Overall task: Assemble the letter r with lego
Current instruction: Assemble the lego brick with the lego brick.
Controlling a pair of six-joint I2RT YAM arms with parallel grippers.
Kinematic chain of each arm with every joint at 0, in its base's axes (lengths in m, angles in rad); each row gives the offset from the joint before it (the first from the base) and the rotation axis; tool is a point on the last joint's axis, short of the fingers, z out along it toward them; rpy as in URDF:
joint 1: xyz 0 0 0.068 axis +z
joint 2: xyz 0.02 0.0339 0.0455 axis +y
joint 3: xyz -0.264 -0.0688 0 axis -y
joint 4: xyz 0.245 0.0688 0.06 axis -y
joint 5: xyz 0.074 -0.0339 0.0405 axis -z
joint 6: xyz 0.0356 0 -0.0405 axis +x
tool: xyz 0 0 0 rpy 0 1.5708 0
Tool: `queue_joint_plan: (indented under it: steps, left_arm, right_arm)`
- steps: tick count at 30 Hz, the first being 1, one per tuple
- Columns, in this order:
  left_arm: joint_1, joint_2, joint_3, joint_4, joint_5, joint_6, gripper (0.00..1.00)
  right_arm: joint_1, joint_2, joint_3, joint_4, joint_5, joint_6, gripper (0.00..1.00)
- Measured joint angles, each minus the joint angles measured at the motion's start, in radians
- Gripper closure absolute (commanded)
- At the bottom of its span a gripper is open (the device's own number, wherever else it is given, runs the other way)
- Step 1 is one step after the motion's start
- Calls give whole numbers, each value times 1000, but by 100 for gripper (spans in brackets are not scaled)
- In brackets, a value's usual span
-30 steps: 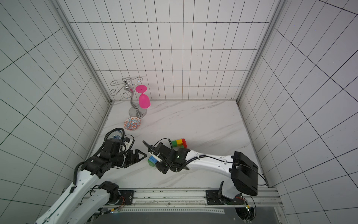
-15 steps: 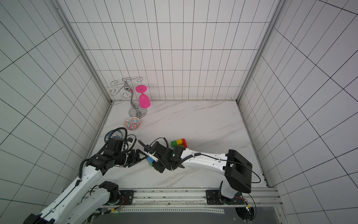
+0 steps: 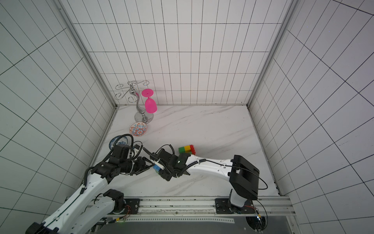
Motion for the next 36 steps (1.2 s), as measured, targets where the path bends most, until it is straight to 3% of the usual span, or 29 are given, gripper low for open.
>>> queue_joint_plan:
  steps: [13, 36]
  left_arm:
    - [0, 19, 0, 56, 53, -39, 68]
    - [1, 17, -5, 109, 109, -86, 76]
  right_arm:
    - [0, 13, 11, -21, 0, -13, 100]
    - [-3, 28, 28, -27, 7, -22, 100]
